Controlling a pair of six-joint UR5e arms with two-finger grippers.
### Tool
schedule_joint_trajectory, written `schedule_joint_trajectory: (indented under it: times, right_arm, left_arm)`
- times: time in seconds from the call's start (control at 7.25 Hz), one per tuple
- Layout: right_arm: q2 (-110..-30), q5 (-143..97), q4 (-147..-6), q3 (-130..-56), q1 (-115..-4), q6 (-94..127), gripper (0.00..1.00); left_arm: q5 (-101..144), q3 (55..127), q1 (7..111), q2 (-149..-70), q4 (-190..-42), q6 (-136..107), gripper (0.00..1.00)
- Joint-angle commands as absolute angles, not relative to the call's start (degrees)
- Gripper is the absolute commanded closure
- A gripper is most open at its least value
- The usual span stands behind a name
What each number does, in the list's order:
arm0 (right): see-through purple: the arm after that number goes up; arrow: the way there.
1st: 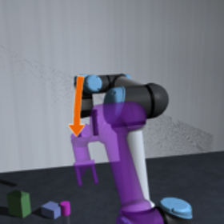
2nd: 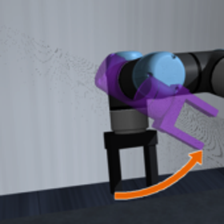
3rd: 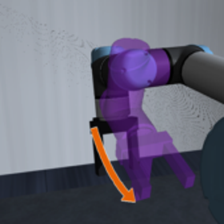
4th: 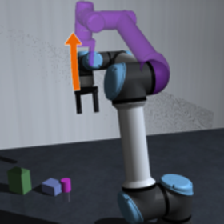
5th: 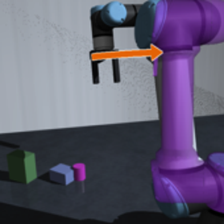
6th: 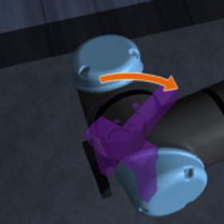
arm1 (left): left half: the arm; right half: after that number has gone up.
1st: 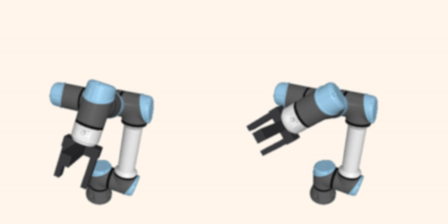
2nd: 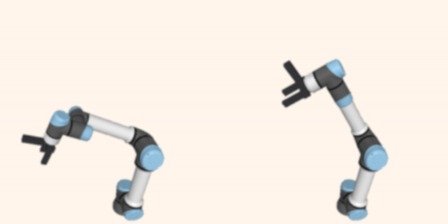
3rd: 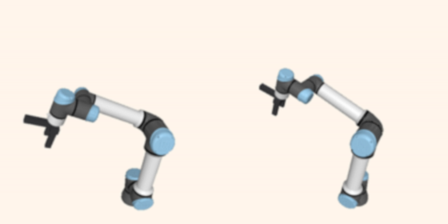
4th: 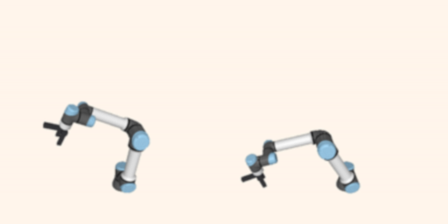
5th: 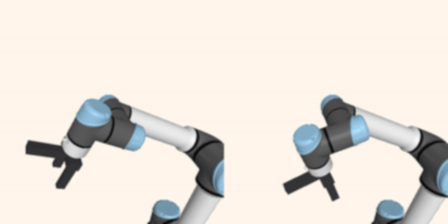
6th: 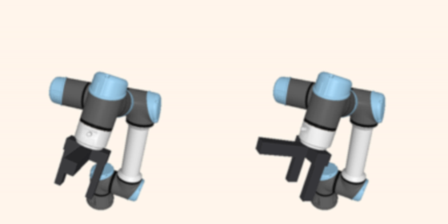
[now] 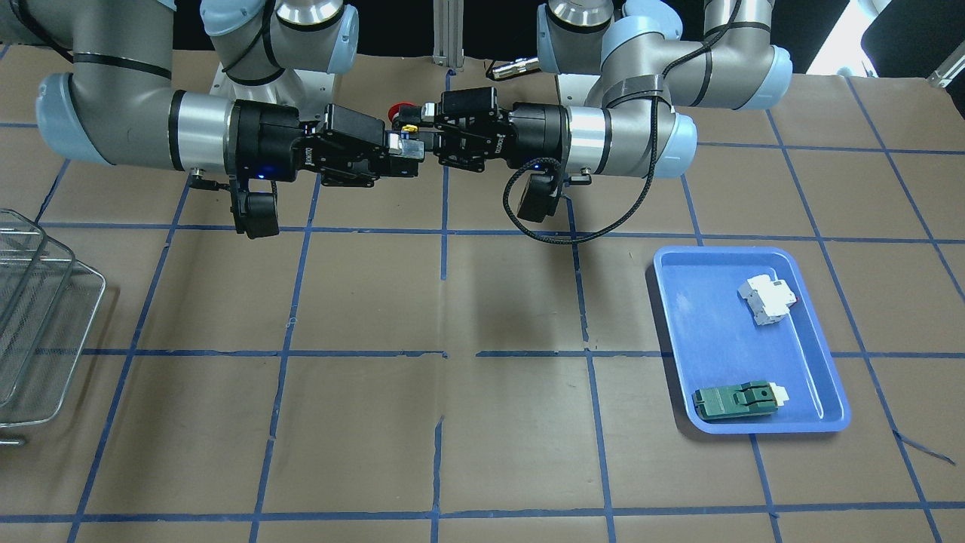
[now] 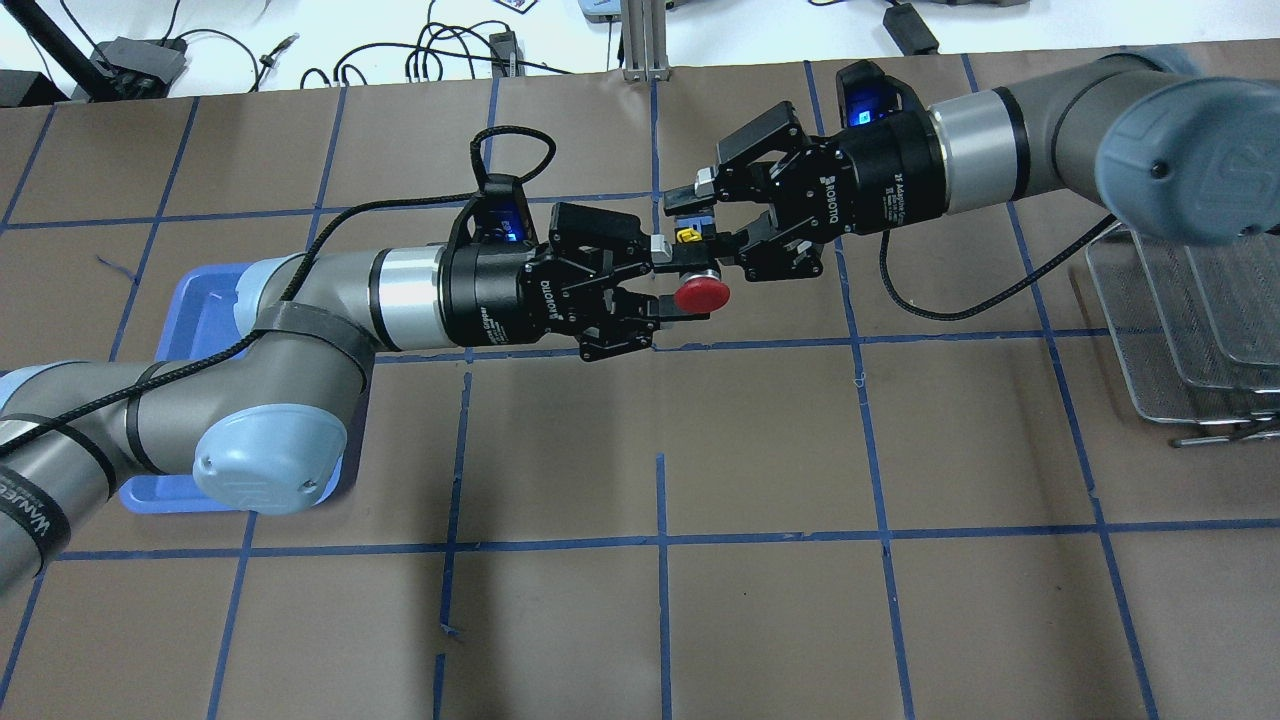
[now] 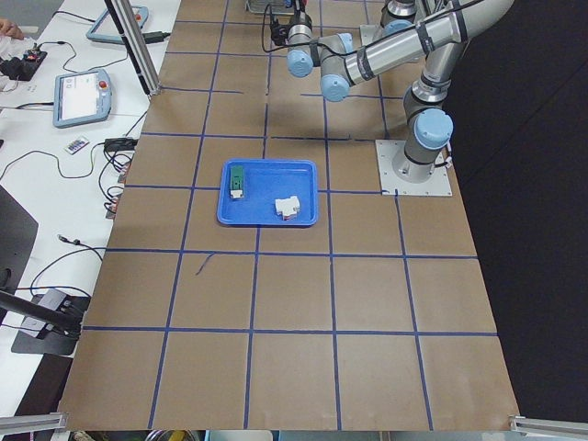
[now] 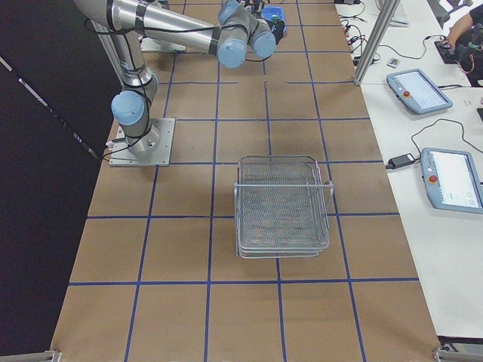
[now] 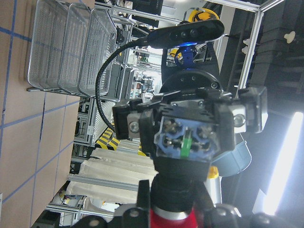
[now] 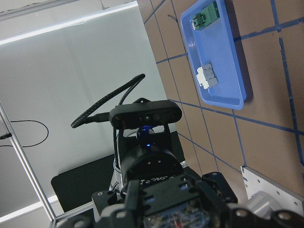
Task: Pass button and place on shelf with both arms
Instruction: 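Close the right gripper on the red push button beside the left gripper, then open the left gripper and pull back while the right gripper carries the button away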
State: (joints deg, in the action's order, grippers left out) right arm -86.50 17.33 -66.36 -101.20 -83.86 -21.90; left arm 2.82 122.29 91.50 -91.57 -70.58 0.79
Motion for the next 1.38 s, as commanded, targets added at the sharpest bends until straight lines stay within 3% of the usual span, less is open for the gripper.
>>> schedule_joint_trajectory:
  times: [0.0, 0.69, 1.24]
  right_arm:
    - [-86.5, 17.5, -67.0, -100.9, -83.8, -21.4, 0.77]
    - [-86.4, 54.3, -69.9, -90.2, -70.1, -21.4, 0.73]
    - [-79.9, 93.1, -83.6, -82.5, -62.1, -28.5, 0.70]
  left_arm:
    - [2.9, 122.2, 91.5, -91.7, -70.6, 0.4, 0.00]
    - [-12.7, 120.6, 77.5, -92.1, -65.7, -7.0, 0.00]
    - [-50.6, 109.7, 80.5, -91.9, -66.4, -10.8, 0.00]
